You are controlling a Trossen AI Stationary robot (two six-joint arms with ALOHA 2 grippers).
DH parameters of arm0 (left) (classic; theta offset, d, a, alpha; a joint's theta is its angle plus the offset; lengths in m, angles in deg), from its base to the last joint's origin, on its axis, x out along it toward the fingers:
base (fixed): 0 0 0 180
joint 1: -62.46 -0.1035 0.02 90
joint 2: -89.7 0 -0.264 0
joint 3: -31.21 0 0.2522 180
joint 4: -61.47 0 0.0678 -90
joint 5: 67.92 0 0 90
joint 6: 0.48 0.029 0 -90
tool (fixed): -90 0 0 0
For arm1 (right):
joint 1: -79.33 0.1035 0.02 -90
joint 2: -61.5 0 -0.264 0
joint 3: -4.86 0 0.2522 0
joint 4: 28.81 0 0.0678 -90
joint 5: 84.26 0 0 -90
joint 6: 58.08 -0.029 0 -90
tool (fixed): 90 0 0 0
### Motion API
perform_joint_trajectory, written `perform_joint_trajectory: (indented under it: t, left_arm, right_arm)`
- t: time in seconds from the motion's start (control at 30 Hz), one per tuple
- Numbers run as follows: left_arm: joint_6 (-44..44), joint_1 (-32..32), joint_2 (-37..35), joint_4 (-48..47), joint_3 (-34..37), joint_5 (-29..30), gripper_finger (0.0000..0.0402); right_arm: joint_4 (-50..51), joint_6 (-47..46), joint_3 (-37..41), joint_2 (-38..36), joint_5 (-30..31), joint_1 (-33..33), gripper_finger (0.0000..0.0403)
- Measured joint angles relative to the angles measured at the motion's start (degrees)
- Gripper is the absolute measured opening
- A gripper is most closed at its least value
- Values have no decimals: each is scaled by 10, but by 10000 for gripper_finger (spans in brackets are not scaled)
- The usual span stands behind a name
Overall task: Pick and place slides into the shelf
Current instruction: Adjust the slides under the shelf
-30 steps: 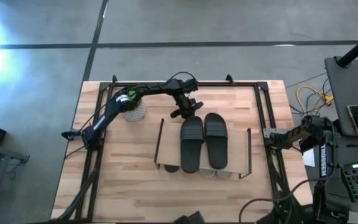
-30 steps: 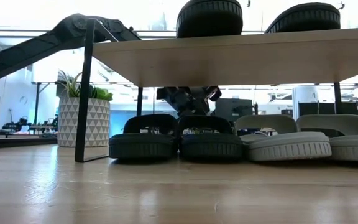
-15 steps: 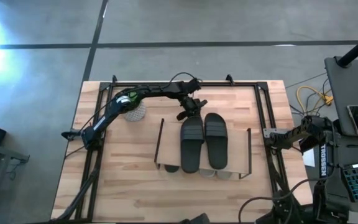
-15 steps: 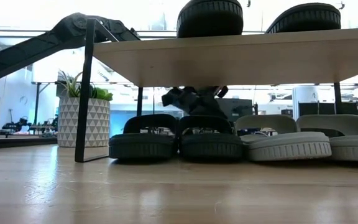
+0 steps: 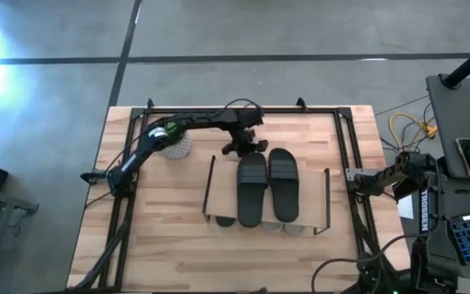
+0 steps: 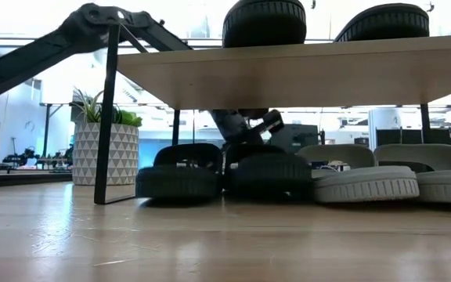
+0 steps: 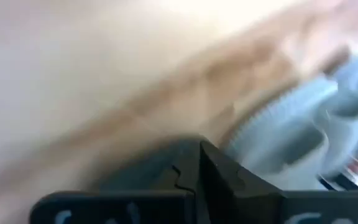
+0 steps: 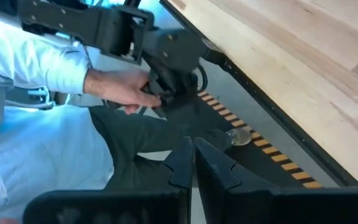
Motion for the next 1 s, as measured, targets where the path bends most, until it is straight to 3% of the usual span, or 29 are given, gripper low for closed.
perform_joint_trajectory:
  t: [0.17,0.53,1.0]
  left_arm:
    - [7,-11,-19,12,0,94,0]
    - [5,-15,-17,-3,18,114,0]
    - [31,31,-20,-19,23,85,0]
  right_arm:
    - [-1,14,0,0,-2,2,11]
    - [-11,17,0,0,-5,2,11]
    - [-15,19,0,0,-22,2,11]
